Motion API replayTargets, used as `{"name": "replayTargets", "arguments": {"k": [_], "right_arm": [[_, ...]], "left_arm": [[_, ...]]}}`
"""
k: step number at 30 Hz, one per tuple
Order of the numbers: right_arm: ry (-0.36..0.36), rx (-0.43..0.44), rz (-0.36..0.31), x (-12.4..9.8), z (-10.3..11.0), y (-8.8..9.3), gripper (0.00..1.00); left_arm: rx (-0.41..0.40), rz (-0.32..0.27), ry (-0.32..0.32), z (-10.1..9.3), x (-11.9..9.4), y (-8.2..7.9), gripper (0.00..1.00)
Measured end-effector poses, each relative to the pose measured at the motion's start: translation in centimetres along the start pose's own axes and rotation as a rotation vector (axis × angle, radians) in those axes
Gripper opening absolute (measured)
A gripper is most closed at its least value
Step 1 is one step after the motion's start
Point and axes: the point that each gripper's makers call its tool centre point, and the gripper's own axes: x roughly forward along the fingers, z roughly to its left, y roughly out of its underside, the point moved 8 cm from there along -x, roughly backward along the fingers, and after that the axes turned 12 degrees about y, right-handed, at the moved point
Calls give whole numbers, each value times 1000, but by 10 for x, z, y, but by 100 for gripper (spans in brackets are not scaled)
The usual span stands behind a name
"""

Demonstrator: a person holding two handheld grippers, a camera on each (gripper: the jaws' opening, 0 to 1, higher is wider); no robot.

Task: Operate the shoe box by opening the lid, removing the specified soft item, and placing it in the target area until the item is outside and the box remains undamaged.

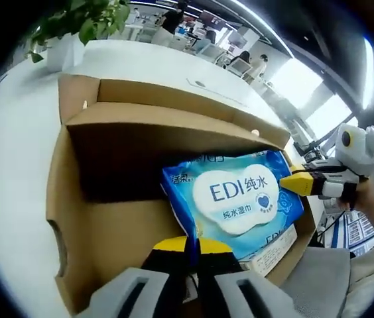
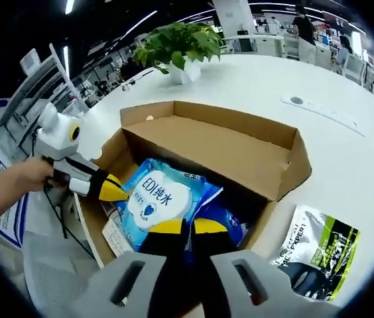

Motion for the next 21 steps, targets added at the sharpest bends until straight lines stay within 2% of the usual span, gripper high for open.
{"name": "replayTargets", "arguments": {"k": [10, 21], "right_arm": [[9, -3, -31, -8, 0, -2, 0], [-17, 36, -78, -27, -2, -7, 0]], "left_arm": [[42, -14, -1, -9, -9, -4, 2], [84, -35, 8, -26, -23, -13, 1]]}}
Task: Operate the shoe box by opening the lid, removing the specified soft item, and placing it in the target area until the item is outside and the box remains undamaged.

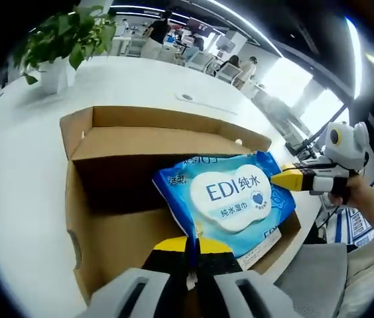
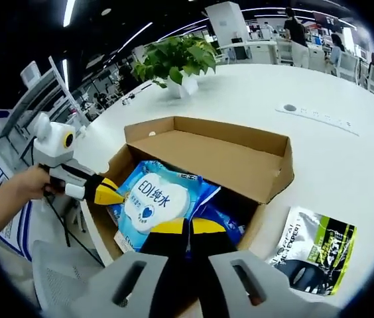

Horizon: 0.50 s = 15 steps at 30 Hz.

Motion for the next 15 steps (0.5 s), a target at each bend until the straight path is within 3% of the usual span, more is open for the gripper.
{"name": "replayTargets", "arguments": {"k": [15], "right_arm": [[-8, 31, -40, -36, -19, -4, 0]], "left_arm": [[42, -31, 41, -38, -5, -19, 1]]}}
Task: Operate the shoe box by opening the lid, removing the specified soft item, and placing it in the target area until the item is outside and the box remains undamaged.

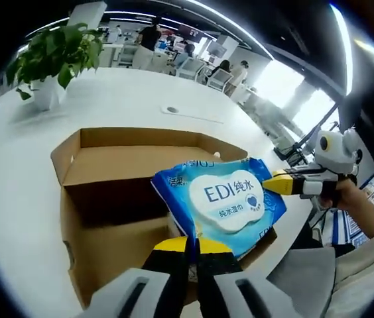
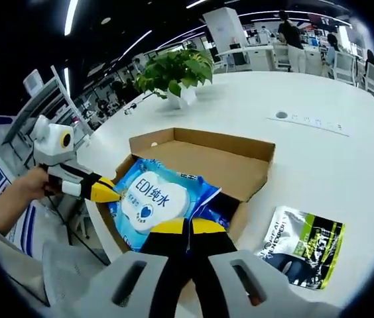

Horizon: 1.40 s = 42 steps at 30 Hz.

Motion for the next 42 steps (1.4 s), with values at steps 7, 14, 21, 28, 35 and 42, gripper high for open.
{"name": "replayTargets", "arguments": {"k": [7, 14, 21, 28, 35, 42], "right_arm": [[14, 13, -12, -19, -16, 1, 0], [33, 22, -16, -33, -34, 2, 0], [54, 31, -18, -47, -55, 4, 0], [78, 40, -21, -59, -76, 8, 0], [100, 48, -16, -68, -95, 11, 0], [127, 44, -6, -78, -115, 18, 0]], "left_arm": [[24, -1, 27, -18, 12, -7, 1], [43, 2, 50, -33, 26, -13, 1], [60, 5, 72, -48, 43, -19, 1], [83, 10, 89, -64, 64, -25, 1], [99, 22, 107, -76, 83, -28, 1], [124, 41, 127, -85, 104, -32, 1]]}}
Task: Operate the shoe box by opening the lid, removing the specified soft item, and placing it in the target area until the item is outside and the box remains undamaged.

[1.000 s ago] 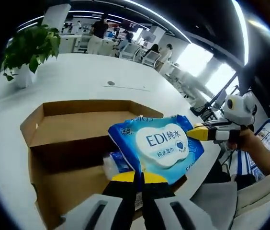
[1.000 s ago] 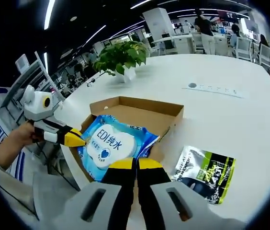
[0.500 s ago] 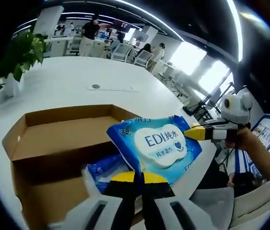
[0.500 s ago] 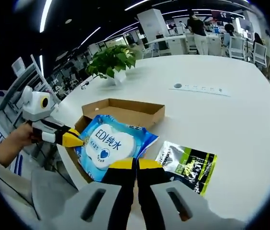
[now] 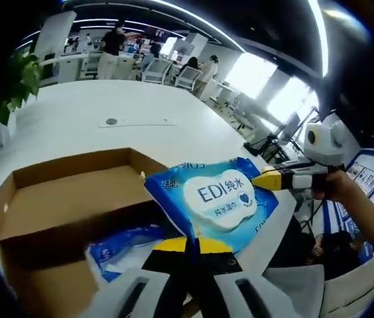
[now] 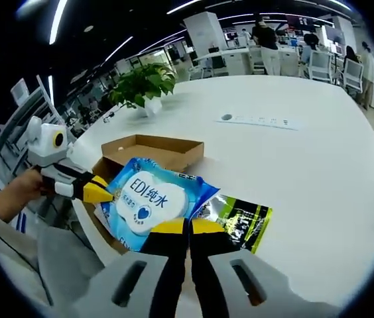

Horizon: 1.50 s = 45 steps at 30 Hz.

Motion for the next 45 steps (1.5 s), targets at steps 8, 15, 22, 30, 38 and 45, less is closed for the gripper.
{"name": "replayTargets", "arguments": {"k": [8, 15, 22, 30, 38, 45], "right_arm": [[36, 17, 14, -7, -24, 9, 0], [57, 29, 25, -7, -38, 15, 0], [76, 42, 51, 6, -54, 22, 0], [97, 28, 61, 29, -66, 26, 0], [114, 15, 85, 50, -71, 30, 0], [127, 9, 105, 70, -73, 35, 0]], "left_arm": [[22, 33, 28, -7, 25, -2, 1], [39, 62, 43, -11, 43, -5, 1], [50, 111, 38, -7, 63, -9, 1], [70, 159, 15, 1, 78, -17, 1], [96, 209, -14, 10, 89, -18, 1], [131, 249, -46, 17, 94, -18, 1]]}}
